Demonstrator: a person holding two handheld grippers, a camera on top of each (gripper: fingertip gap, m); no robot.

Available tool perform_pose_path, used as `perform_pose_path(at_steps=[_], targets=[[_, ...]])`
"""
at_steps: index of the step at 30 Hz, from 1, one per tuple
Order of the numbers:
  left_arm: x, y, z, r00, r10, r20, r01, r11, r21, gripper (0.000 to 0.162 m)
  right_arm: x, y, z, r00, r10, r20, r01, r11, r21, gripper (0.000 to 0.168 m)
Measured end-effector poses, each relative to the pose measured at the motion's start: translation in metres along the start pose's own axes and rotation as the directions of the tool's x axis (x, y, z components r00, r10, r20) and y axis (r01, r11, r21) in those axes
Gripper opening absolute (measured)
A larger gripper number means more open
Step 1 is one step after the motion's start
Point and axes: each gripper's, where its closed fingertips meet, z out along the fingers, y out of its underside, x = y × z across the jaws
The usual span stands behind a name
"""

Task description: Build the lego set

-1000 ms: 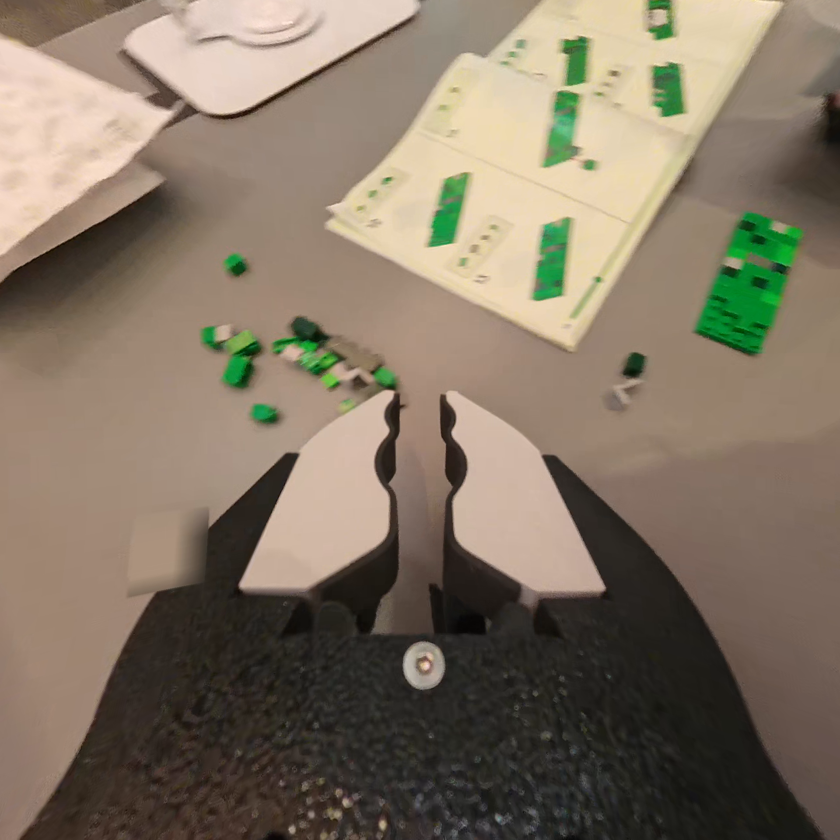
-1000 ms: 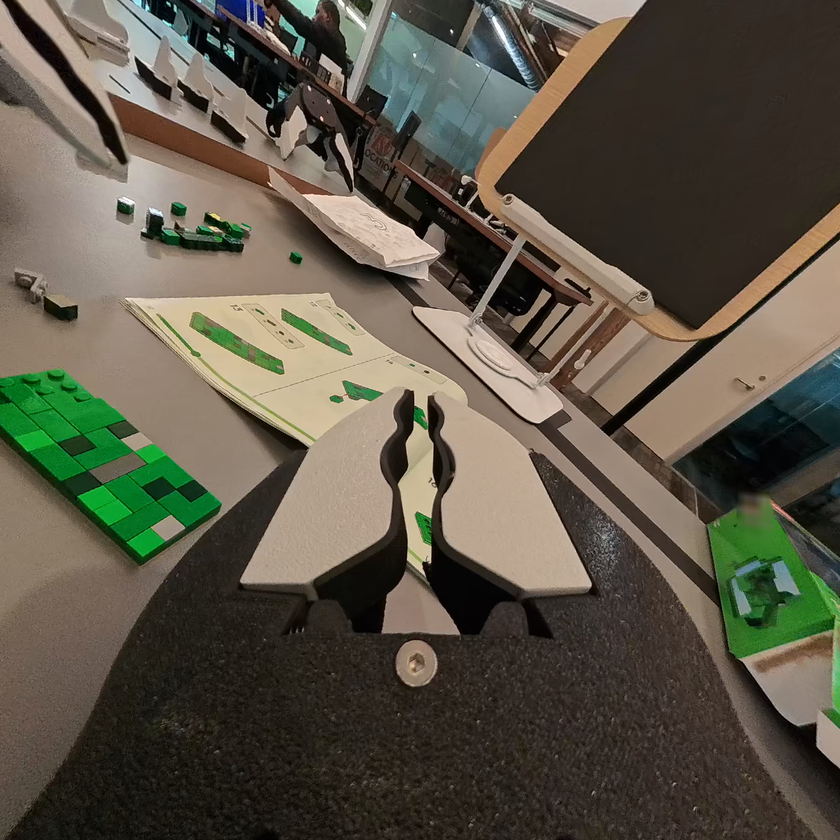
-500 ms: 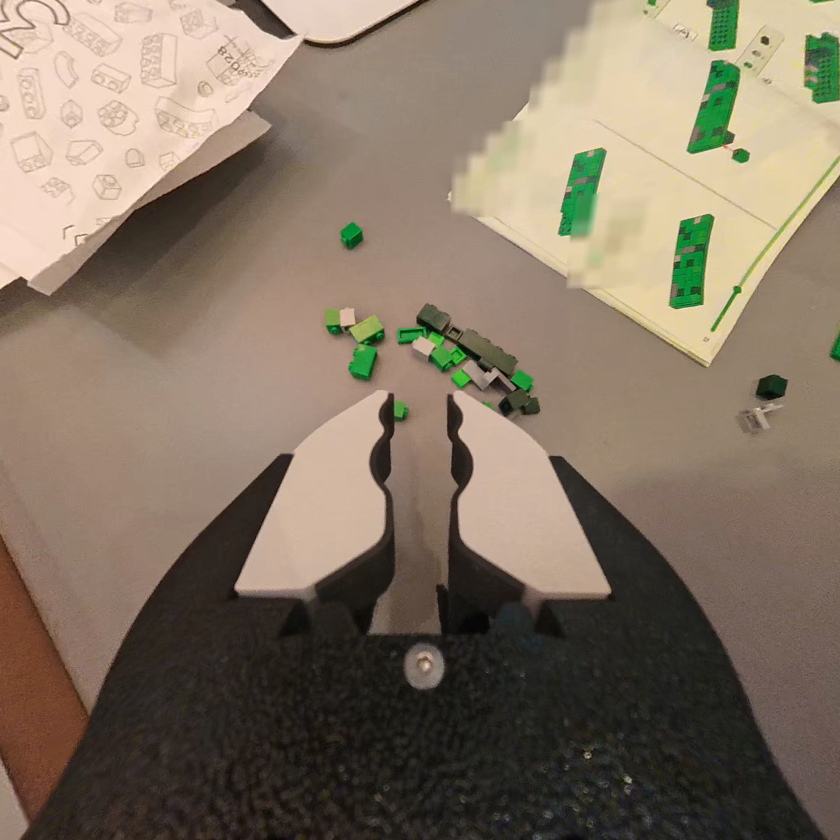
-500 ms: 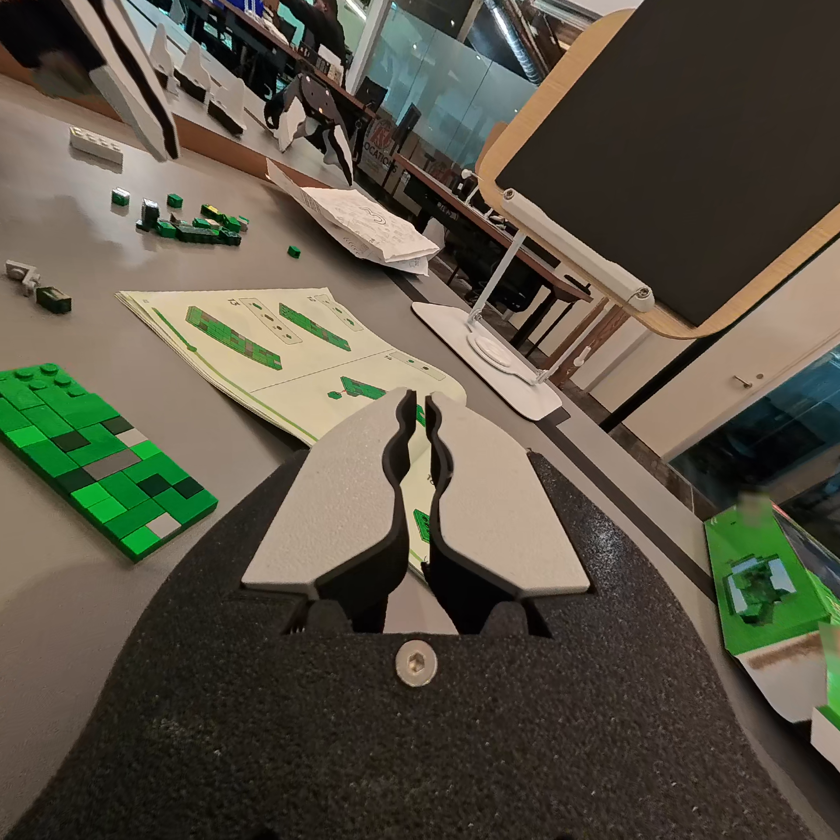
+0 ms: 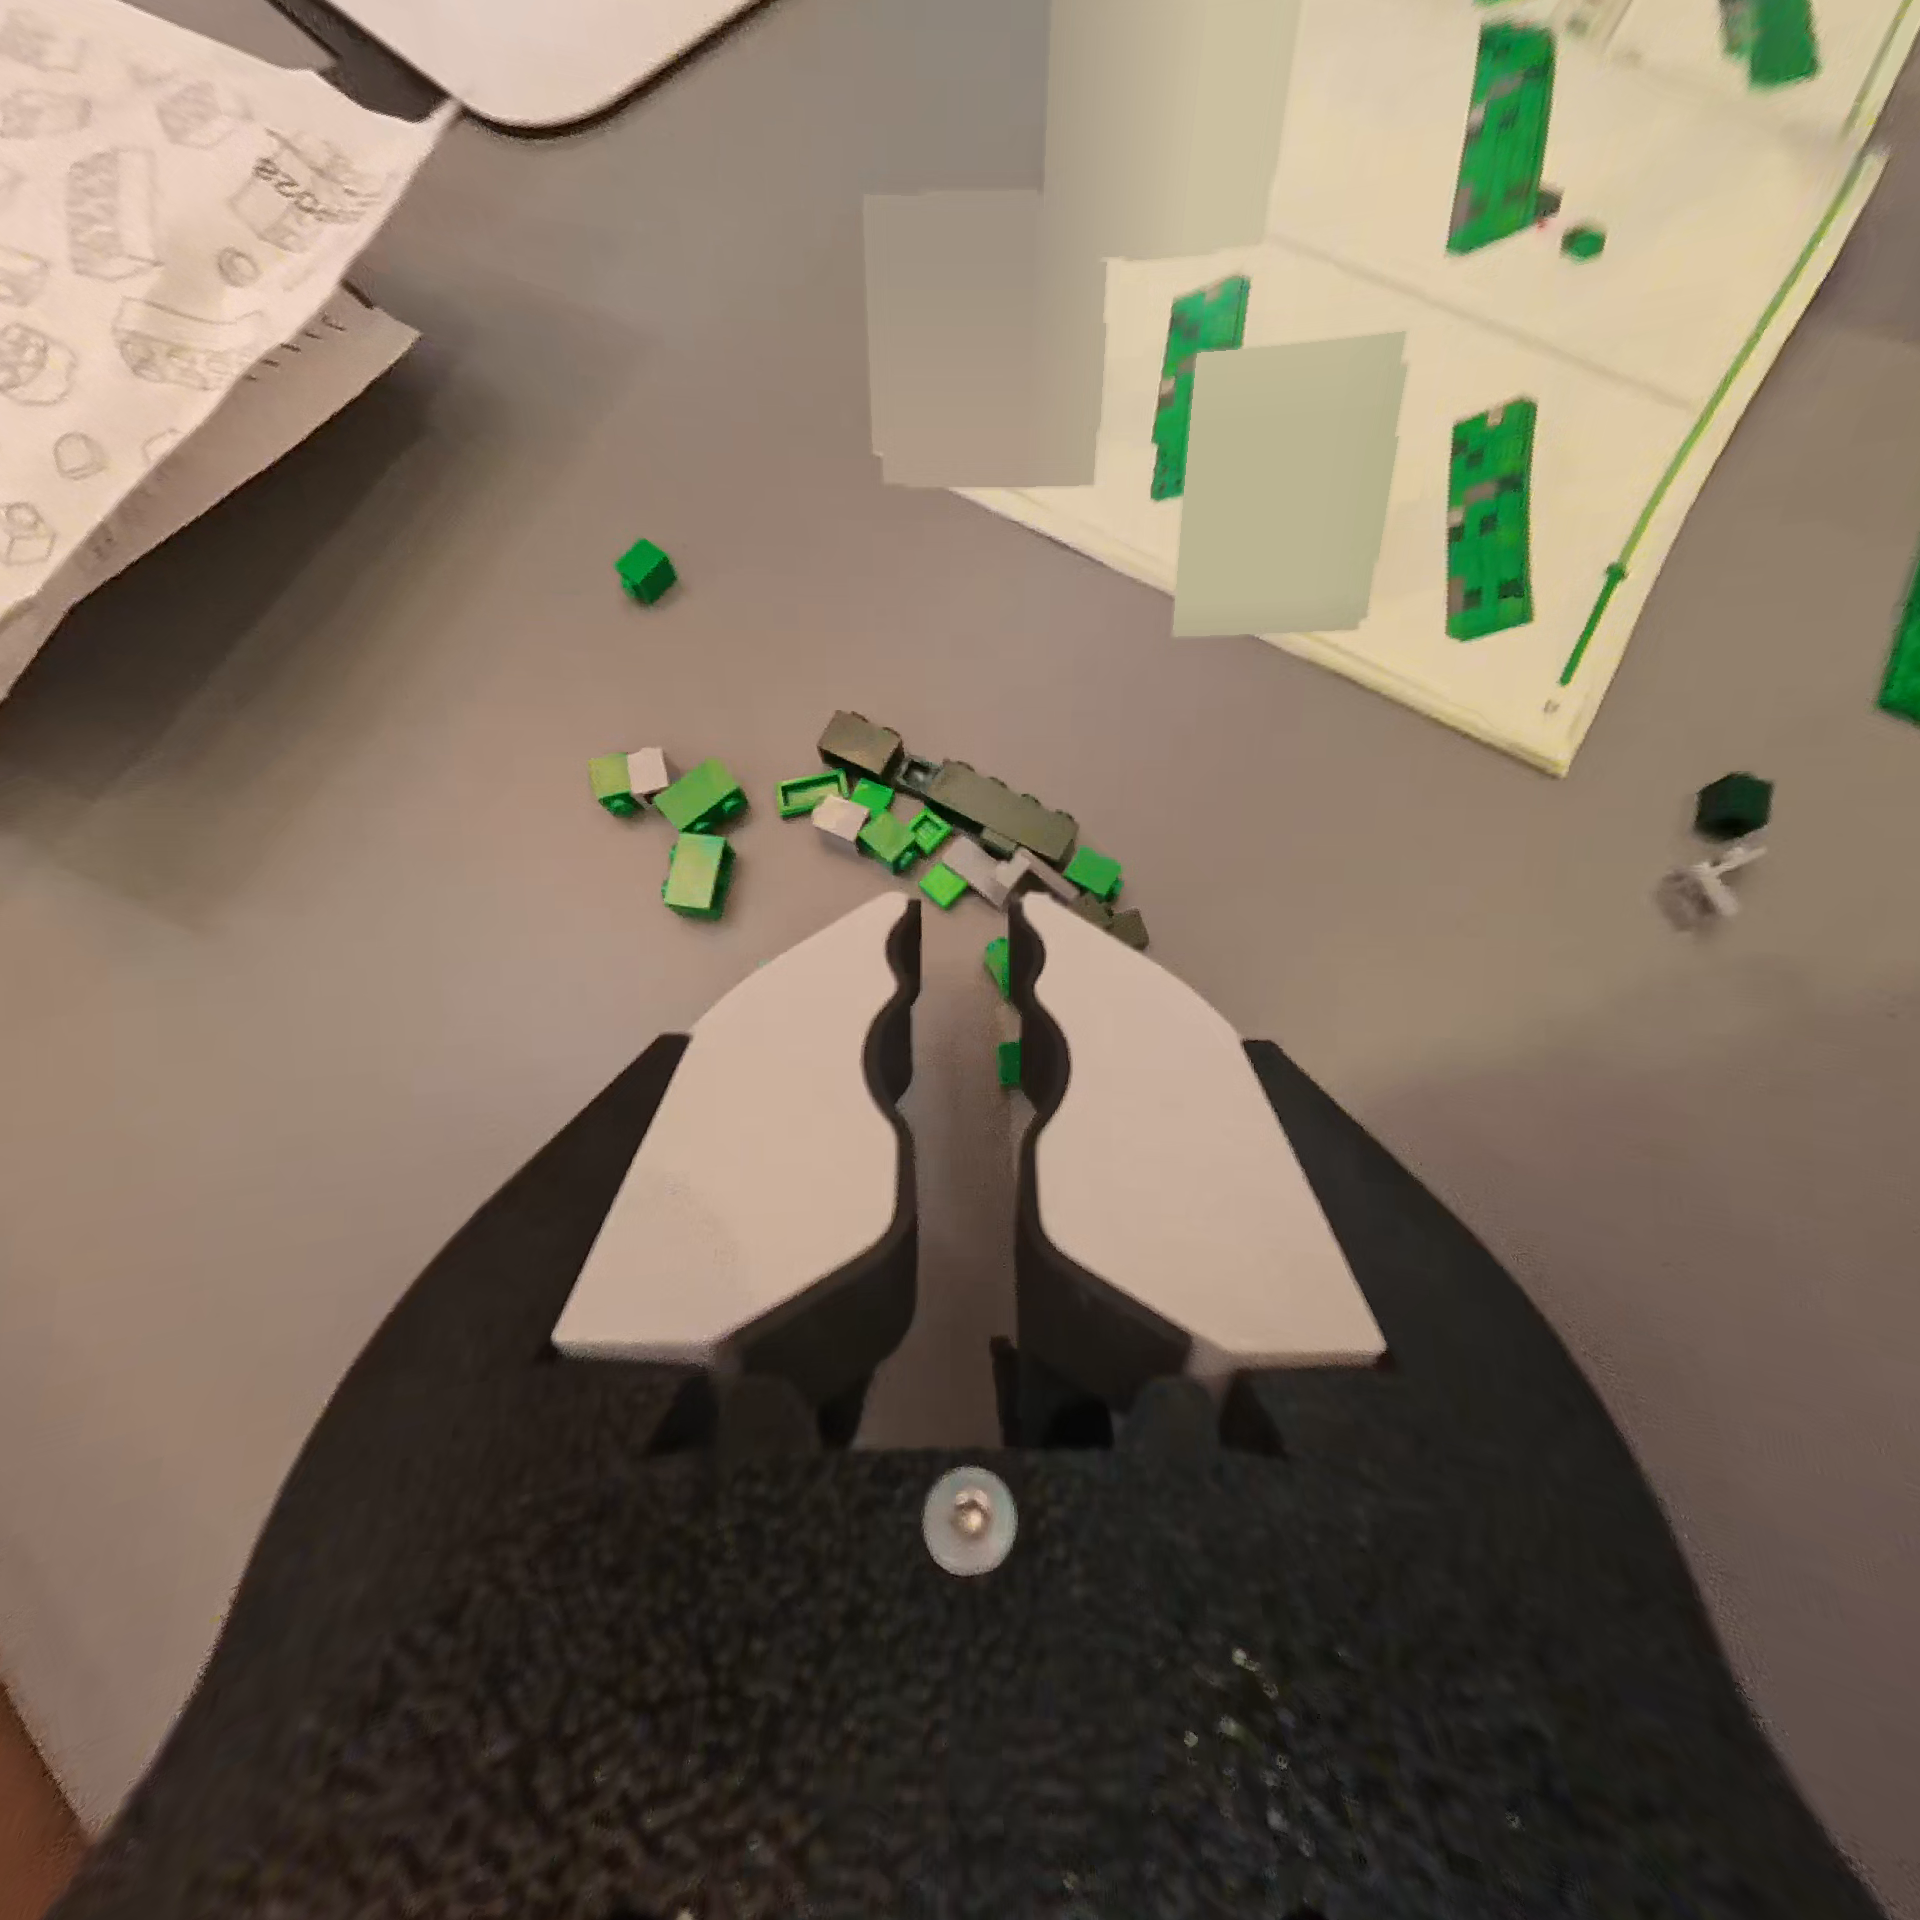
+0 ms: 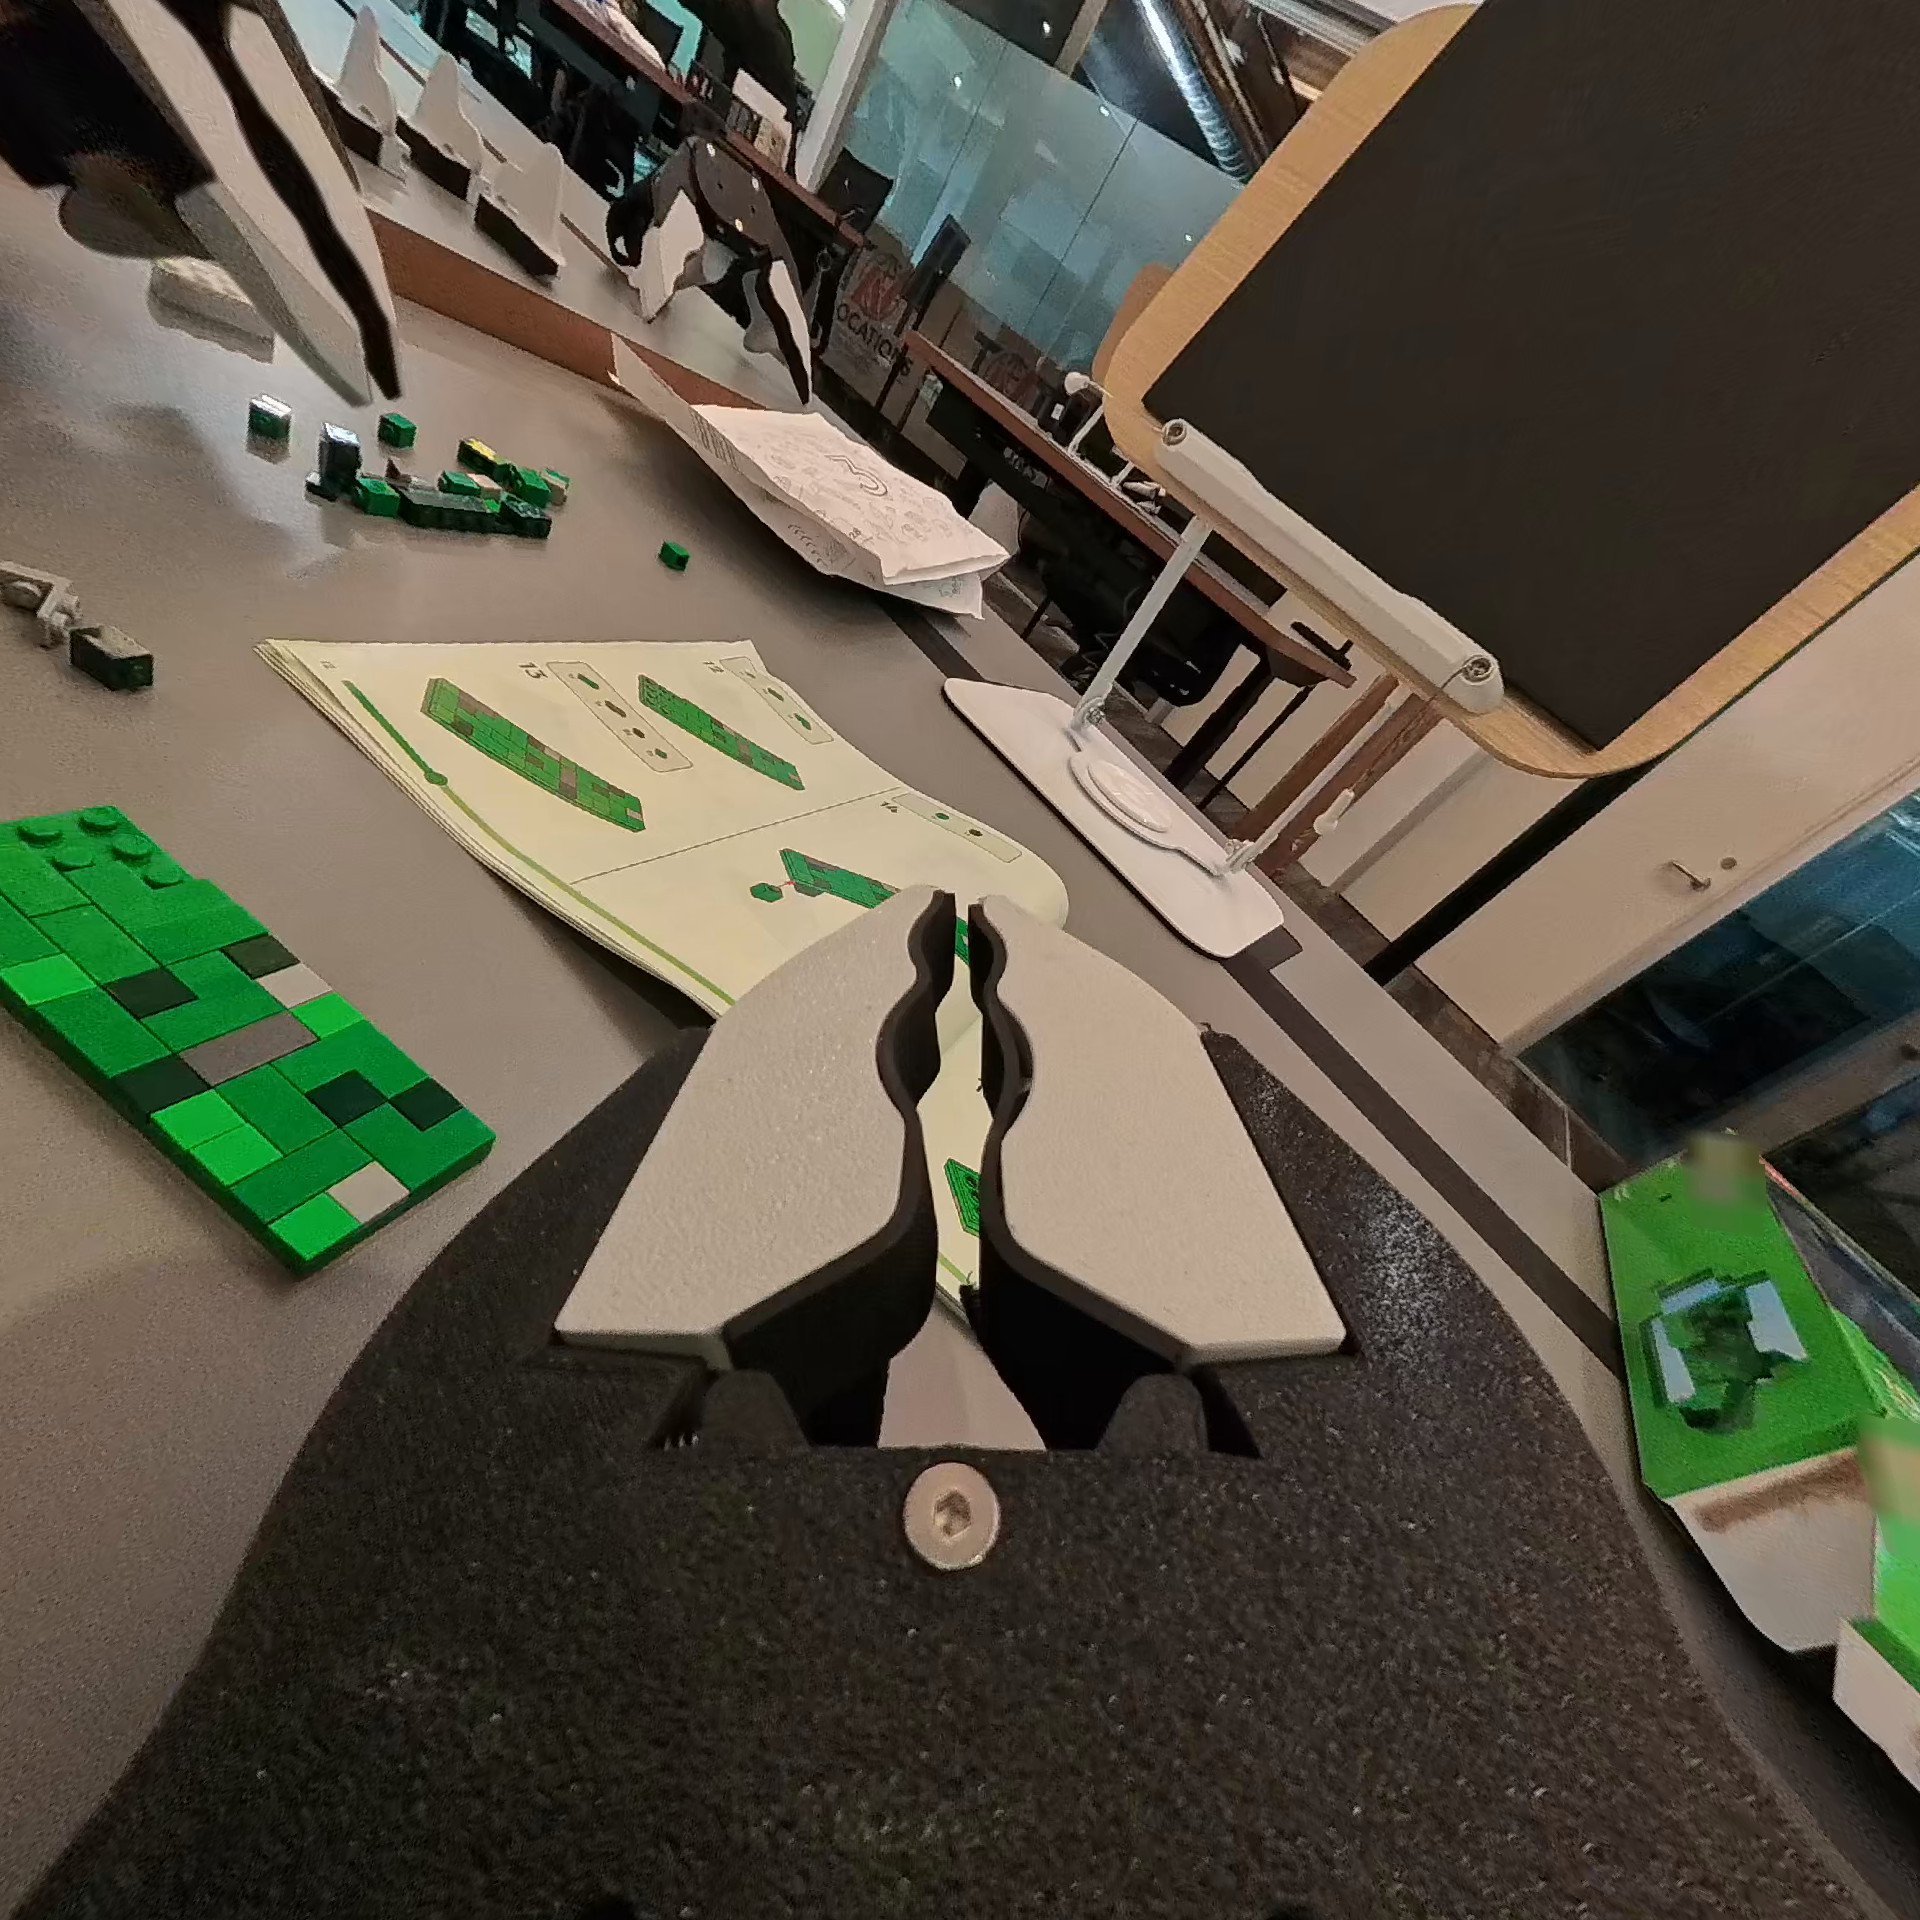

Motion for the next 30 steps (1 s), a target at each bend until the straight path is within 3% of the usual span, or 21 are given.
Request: perform_pose_path(at_steps=[11,16,19,23,30], targets=[[0.010,-0.002,0.009,1.000,0.000,-0.007,0.000,1.000,-0.029,0.018,-0.001,0.000,0.000,1.000,-0.007,0.003,0.007,1.000,-0.002,0.001],[-0.017,0.011,-0.001,0.981,0.040,0.190,-0.017,0.992,-0.125,0.006,-0.001,0.000,0.000,1.000,-0.010,0.003,0.010,1.000,-0.004,0.001],[0.006,-0.004,0.002,0.998,-0.008,0.064,0.009,1.000,-0.020,0.008,-0.001,0.000,0.001,1.000,-0.012,0.004,0.012,1.000,-0.005,0.001],[0.018,-0.004,0.007,1.000,0.006,0.016,-0.005,0.999,-0.041,0.015,-0.001,0.000,0.001,1.000,-0.013,0.003,0.013,1.000,-0.004,0.001],[-0.001,0.015,0.009,0.982,0.082,0.169,-0.052,0.983,-0.177,0.014,-0.002,0.001,0.001,1.000,-0.019,0.005,0.019,1.000,-0.006,0.001]])
